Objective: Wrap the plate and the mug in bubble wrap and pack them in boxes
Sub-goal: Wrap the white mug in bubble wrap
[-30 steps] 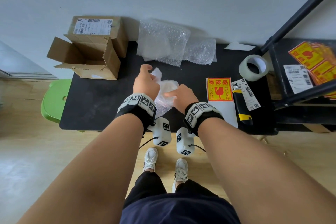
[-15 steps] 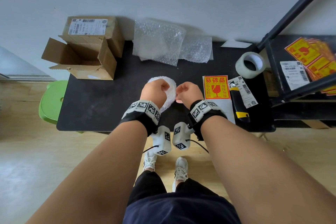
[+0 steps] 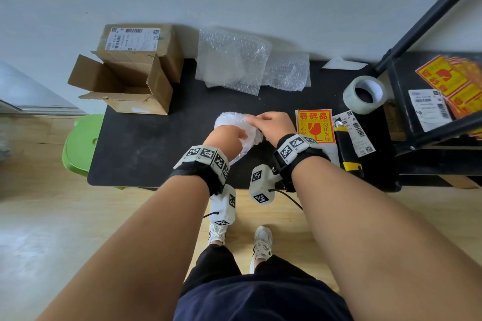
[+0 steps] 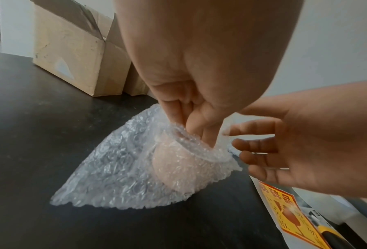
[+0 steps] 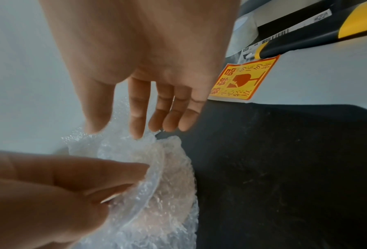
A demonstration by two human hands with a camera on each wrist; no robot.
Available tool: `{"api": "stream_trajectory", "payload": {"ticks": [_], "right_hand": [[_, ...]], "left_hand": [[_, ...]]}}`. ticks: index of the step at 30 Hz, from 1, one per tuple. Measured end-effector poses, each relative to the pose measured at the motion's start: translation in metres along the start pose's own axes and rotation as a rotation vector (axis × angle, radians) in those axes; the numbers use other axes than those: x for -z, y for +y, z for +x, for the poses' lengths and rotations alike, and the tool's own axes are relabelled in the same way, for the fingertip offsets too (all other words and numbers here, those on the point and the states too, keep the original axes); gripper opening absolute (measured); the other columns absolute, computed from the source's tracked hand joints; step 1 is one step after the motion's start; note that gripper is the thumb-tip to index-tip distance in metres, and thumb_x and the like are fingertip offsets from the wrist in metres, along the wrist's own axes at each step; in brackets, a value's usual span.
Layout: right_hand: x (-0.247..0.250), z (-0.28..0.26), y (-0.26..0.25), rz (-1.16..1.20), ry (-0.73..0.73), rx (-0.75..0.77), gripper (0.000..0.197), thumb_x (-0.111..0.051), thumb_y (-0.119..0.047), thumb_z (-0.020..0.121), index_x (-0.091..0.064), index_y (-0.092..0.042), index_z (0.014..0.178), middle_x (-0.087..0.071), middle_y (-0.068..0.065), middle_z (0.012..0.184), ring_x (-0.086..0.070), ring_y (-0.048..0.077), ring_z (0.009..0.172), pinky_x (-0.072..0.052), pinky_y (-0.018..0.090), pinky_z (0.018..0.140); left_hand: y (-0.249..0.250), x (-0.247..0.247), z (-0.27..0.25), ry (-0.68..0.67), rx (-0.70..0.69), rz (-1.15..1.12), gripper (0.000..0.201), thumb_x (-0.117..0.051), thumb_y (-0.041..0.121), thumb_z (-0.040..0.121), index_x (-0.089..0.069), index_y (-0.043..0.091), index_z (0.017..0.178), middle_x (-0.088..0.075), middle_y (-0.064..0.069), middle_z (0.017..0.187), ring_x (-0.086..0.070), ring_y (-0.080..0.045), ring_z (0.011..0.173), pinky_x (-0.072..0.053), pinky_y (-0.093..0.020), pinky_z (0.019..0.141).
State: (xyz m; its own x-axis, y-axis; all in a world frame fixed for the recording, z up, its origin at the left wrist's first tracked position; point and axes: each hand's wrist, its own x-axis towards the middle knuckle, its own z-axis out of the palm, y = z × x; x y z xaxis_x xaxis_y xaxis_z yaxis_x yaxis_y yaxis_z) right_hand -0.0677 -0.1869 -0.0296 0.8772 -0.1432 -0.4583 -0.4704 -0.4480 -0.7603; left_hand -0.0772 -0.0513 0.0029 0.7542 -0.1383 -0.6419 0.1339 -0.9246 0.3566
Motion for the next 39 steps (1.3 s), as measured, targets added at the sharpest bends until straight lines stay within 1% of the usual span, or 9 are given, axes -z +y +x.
{"api": "stream_trajectory", "payload": {"ticks": [3,8,13,17,23,27,30,32,39], "right_hand": [[-0.002,-0.001,-0.001,-0.085,-0.033,0.050,0.013,-0.070,-0.023,0.086,-0.076,-0.013,0.092,-0.071,0.001,0.092,-0.063,0.016,0.084,-0.048,0.028,0.078],[-0.004,-0.002,0.004,-0.048,0.018,0.025,0.010,-0.068,-0.023,0.086,-0.072,-0.017,0.080,-0.065,-0.003,0.074,-0.059,0.017,0.073,-0.048,0.031,0.071],[-0.007,-0.002,-0.005,0.072,0.049,-0.033,0.038,-0.059,-0.050,0.083,-0.057,-0.016,0.065,-0.055,0.004,0.065,-0.053,0.020,0.064,-0.049,0.038,0.072],[-0.006,-0.001,-0.002,-0.020,0.007,0.064,0.013,-0.068,-0.026,0.087,-0.074,-0.014,0.085,-0.069,0.001,0.083,-0.064,0.019,0.083,-0.051,0.032,0.080],[-0.010,0.004,0.001,-0.093,0.072,-0.004,0.010,-0.067,-0.023,0.089,-0.072,-0.015,0.087,-0.068,0.001,0.085,-0.061,0.017,0.077,-0.043,0.027,0.068],[-0.012,0.007,0.003,-0.082,0.113,-0.069,0.010,-0.065,-0.019,0.088,-0.068,-0.018,0.079,-0.071,0.006,0.087,-0.067,0.023,0.081,-0.053,0.031,0.073],[-0.013,0.008,0.005,-0.079,0.122,-0.077,0.011,-0.065,-0.015,0.088,-0.068,-0.017,0.078,-0.072,0.007,0.089,-0.069,0.026,0.085,-0.057,0.041,0.083],[-0.013,0.009,0.005,-0.094,0.122,-0.069,0.009,-0.064,-0.013,0.088,-0.072,-0.013,0.083,-0.073,0.007,0.088,-0.070,0.026,0.083,-0.057,0.042,0.081],[-0.015,0.020,0.008,-0.075,0.089,-0.151,0.013,-0.060,-0.011,0.084,-0.069,-0.013,0.075,-0.072,0.012,0.085,-0.070,0.033,0.085,-0.058,0.045,0.080]], "left_hand": [[0.007,0.010,-0.003,-0.115,0.059,-0.003,0.047,-0.033,0.011,0.102,-0.037,0.020,0.148,-0.041,-0.007,0.148,-0.046,-0.026,0.129,-0.039,-0.035,0.107],[-0.005,0.001,-0.001,0.068,-0.058,0.001,0.058,-0.034,-0.004,0.092,-0.056,0.029,0.134,-0.056,-0.002,0.135,-0.060,-0.021,0.104,-0.049,-0.027,0.086],[-0.003,0.001,0.003,-0.015,-0.080,0.094,0.054,-0.038,0.000,0.096,-0.045,0.024,0.143,-0.047,-0.003,0.145,-0.049,-0.022,0.127,-0.039,-0.031,0.106],[-0.002,0.004,0.003,-0.079,-0.079,0.134,0.053,-0.036,0.003,0.099,-0.037,0.022,0.148,-0.041,-0.003,0.149,-0.044,-0.024,0.132,-0.036,-0.033,0.109],[-0.013,-0.004,0.003,0.279,-0.138,-0.051,0.045,-0.043,-0.001,0.087,-0.068,0.025,0.114,-0.063,-0.002,0.121,-0.060,-0.021,0.106,-0.050,-0.034,0.092],[-0.020,-0.006,0.010,0.598,-0.256,0.040,0.034,-0.064,0.008,0.079,-0.056,0.017,0.111,-0.050,-0.002,0.118,-0.048,-0.021,0.110,-0.044,-0.030,0.086],[-0.028,-0.007,0.016,0.513,-0.311,0.169,0.057,-0.066,0.010,0.082,-0.048,0.023,0.135,-0.041,0.002,0.141,-0.035,-0.020,0.131,-0.031,-0.034,0.107],[-0.037,-0.012,0.021,0.443,-0.322,0.196,0.049,-0.061,0.013,0.089,-0.052,0.025,0.135,-0.040,0.004,0.146,-0.031,-0.018,0.136,-0.030,-0.034,0.110],[-0.037,-0.023,0.032,0.436,-0.273,0.114,0.029,-0.044,0.022,0.101,-0.070,0.021,0.113,-0.039,0.006,0.139,-0.028,-0.016,0.127,-0.049,-0.037,0.091]]}}
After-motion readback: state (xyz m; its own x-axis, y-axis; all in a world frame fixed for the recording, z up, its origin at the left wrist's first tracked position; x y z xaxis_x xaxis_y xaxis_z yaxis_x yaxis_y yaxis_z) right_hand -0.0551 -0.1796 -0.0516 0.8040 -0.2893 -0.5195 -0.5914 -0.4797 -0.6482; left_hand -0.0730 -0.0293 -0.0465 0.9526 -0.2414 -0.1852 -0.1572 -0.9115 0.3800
